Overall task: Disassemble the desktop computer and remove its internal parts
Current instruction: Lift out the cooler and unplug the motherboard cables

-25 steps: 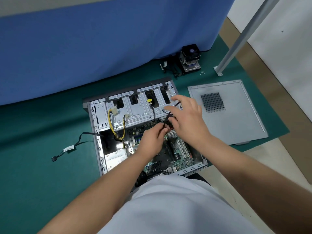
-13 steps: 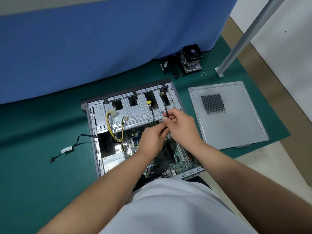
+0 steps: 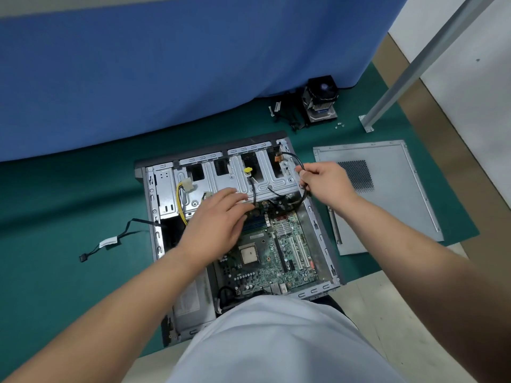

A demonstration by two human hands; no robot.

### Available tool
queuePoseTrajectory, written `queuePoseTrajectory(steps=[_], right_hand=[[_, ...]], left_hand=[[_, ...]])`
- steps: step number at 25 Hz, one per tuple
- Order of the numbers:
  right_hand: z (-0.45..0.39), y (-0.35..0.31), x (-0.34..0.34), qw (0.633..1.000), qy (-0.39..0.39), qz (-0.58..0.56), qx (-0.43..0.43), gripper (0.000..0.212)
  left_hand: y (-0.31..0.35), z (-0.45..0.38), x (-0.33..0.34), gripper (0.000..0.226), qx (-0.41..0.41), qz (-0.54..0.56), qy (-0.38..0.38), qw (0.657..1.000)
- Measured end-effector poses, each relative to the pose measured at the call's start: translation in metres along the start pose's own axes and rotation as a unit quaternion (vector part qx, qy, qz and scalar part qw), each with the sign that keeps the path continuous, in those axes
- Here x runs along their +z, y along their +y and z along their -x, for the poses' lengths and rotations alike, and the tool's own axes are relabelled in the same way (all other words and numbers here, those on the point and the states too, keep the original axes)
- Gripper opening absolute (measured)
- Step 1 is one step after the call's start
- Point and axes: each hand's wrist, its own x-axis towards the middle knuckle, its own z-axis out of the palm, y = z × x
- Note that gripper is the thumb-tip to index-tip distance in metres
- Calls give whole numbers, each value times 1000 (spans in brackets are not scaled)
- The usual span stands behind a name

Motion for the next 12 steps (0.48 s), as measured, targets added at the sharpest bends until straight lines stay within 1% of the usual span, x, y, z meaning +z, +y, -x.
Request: queuePoseTrajectory(steps=[2,3,5,6,8,10,12], right_hand=[[-8,-5,-2,997,-16,71,-25,19],[-11,-9,-1,993,-22,108,-45,20],[-15,-17,3,984,-21,157,-79,36],[-17,-21,4,980,-15,175,-90,38],[-21,-27,7,970,-1,218,-109,26],[-24,-31,10,960,-2,252,-119,14],[-23,-35,13,954,-7,273,-123,8]], left_hand=[[-15,7,-2,38,20,-56,-23,998],[-22,10,-2,43,10,-74,-46,996],[-36,18,0,55,-33,-92,-93,991],[-42,21,3,59,-54,-95,-106,988],[-48,28,9,60,-75,-99,-102,987],[-48,31,14,57,-80,-99,-83,988],[-47,31,15,56,-81,-98,-72,989]])
